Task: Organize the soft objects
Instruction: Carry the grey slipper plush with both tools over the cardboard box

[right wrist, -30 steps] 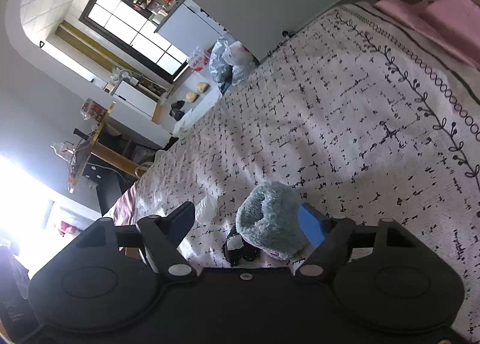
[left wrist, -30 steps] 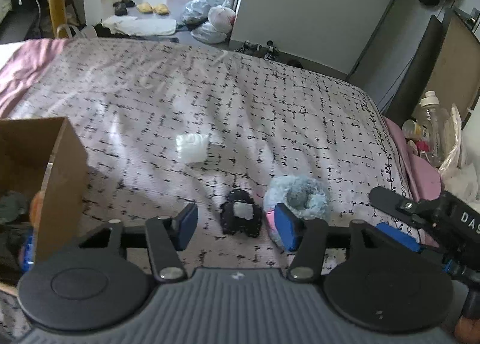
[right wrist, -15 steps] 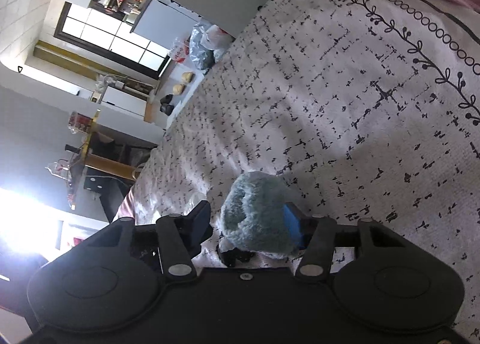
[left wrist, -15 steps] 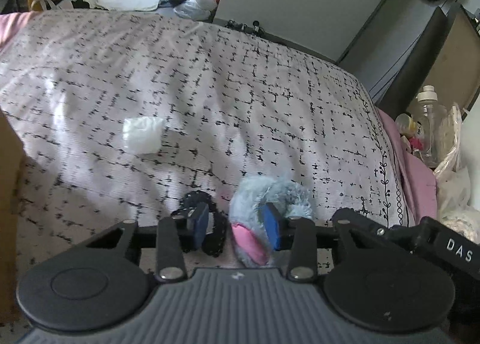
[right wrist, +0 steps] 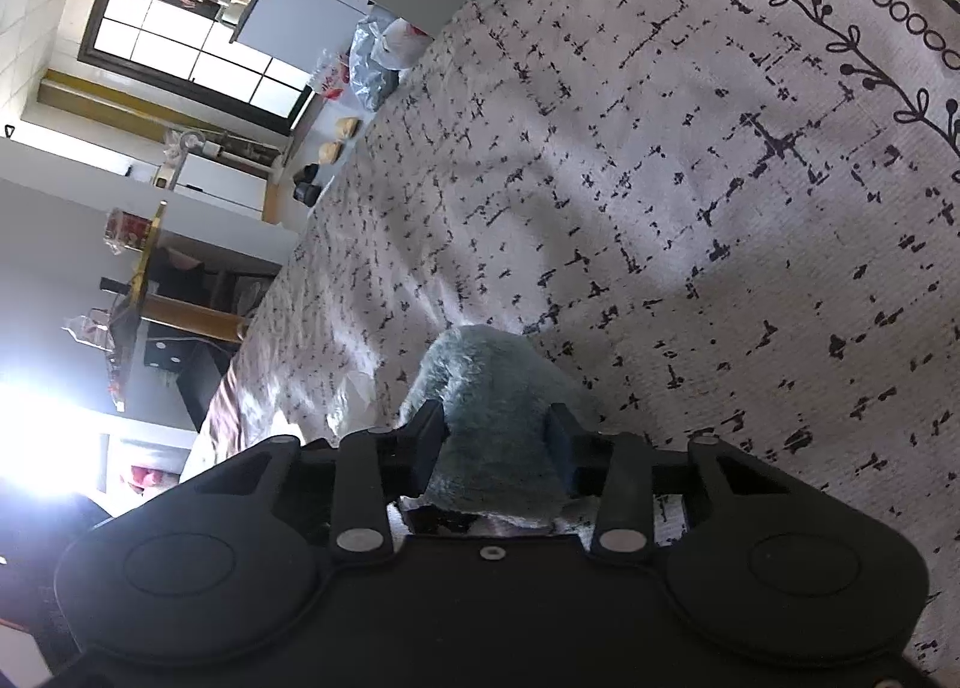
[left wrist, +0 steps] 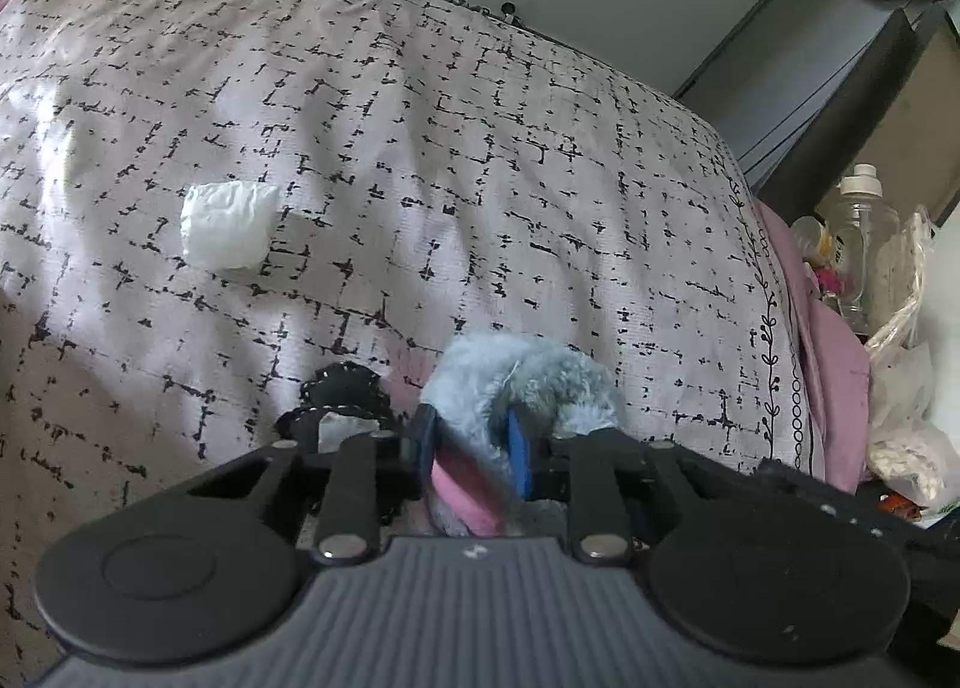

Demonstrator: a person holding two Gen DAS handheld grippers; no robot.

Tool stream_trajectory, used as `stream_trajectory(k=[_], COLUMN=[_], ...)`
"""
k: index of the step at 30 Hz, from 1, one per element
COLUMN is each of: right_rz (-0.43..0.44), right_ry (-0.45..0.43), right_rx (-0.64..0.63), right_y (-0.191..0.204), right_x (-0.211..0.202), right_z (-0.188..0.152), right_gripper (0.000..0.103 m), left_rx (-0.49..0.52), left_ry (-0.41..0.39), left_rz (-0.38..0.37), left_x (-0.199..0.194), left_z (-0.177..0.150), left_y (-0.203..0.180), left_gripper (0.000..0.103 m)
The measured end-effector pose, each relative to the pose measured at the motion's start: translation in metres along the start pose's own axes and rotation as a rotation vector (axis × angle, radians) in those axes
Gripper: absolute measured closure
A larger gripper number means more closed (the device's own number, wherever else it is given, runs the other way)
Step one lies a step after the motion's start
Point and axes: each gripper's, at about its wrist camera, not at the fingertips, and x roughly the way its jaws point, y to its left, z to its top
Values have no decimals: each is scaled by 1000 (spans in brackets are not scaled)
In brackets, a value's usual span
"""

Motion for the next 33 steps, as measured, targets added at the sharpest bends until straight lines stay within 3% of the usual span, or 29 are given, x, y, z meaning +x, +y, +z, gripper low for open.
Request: stream_trajectory(k=[3,6,18,33], right_rz=[-16,-11,29,97], right_ry=[1,-5,-17,-38], right_rx=[-36,-74,-196,-245], right_y=[5,10,42,101], right_x=[-1,-4,-26,-50], right_z=[-2,-4,-22,-59], right_gripper=[77,80,82,83], left_rx=[-3,11,31,3], left_ry=[-11,-31,-76,-155], left_rz=[2,4,25,39], left_x=[-4,-13,-63,-145], left_z=[0,-1,-11,-16], left_y=[-1,-2,4,34], left_gripper=[84,85,87,87])
